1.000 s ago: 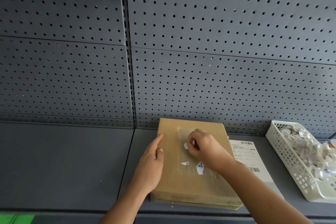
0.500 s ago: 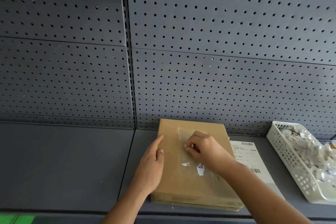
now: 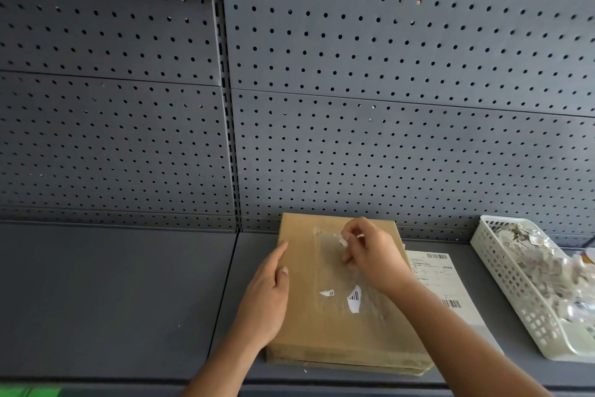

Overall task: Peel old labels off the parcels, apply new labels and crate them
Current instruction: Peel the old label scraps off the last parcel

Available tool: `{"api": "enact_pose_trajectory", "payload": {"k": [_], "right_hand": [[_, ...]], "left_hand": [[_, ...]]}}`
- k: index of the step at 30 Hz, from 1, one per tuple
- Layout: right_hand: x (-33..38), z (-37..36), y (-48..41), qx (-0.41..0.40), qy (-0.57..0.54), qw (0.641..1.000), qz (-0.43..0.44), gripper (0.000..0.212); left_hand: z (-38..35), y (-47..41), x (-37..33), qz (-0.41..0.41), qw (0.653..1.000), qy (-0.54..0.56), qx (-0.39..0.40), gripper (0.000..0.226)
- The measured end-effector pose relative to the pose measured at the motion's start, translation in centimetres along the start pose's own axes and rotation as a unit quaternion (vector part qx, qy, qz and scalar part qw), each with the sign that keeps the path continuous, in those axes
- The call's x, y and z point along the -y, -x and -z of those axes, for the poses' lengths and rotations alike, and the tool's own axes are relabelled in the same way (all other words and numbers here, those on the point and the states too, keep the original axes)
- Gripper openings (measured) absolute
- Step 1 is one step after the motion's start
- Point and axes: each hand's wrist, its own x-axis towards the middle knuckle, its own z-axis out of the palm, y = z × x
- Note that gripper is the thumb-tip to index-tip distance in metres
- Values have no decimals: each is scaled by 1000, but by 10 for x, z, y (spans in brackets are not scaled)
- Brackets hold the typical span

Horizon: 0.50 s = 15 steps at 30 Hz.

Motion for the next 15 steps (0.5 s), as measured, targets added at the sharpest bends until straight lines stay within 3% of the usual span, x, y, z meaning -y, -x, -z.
{"api": "enact_pose_trajectory", "payload": {"k": [7,15], "right_hand": [[-18,39,13,-47,-77,996,-14,9],[-53,137,51,-153,-61,984,-65,4]], "left_hand": [[2,1,0,-1,1000,-3,-1,46],[4,-2,3,-2,1000,-16,1,45]]}}
